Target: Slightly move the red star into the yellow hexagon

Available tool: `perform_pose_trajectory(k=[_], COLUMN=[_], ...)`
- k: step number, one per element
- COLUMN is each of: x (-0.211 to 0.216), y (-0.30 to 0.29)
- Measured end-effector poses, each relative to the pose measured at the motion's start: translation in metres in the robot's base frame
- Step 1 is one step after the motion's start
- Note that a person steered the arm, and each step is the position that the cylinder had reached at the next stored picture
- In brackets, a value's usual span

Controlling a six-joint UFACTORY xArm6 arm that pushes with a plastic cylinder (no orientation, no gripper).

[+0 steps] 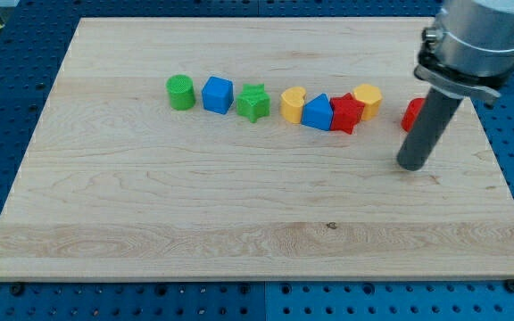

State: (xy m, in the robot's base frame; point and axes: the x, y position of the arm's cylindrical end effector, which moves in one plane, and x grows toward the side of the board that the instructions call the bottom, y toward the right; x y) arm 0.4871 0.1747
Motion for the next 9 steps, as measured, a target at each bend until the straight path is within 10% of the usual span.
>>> perform_pose_trajectory(k=[5,9], x=[-0.058,-0.007], y=[-0.032,0.17])
